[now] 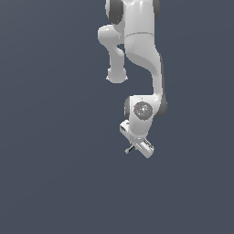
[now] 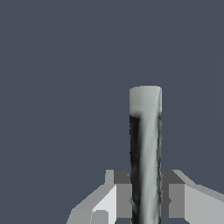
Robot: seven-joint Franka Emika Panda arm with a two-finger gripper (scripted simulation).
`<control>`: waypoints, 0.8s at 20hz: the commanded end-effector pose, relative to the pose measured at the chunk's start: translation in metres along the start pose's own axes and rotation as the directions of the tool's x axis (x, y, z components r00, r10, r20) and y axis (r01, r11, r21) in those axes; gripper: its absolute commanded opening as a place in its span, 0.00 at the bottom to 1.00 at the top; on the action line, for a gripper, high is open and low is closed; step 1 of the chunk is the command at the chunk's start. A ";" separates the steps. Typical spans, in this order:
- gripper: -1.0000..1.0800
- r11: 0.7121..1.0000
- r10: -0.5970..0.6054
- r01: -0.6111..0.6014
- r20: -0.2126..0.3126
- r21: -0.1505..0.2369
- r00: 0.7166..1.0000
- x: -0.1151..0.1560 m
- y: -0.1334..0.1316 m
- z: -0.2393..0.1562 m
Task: Pick up the object and move it to a goal position.
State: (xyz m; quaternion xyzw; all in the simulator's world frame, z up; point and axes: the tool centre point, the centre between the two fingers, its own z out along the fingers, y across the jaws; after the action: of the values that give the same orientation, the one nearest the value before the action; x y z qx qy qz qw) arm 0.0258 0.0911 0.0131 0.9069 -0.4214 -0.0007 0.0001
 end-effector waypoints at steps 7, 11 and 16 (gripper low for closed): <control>0.00 1.000 0.002 -0.002 -0.001 0.001 1.000 0.056 0.018 -0.032; 0.00 1.000 0.001 -0.001 -0.001 0.001 1.000 0.093 0.029 -0.054; 0.00 1.000 0.001 -0.001 -0.001 0.001 1.000 0.140 0.042 -0.080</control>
State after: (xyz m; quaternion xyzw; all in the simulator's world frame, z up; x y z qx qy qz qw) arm 0.0782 -0.0298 0.0851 0.9064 -0.4225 0.0002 0.0001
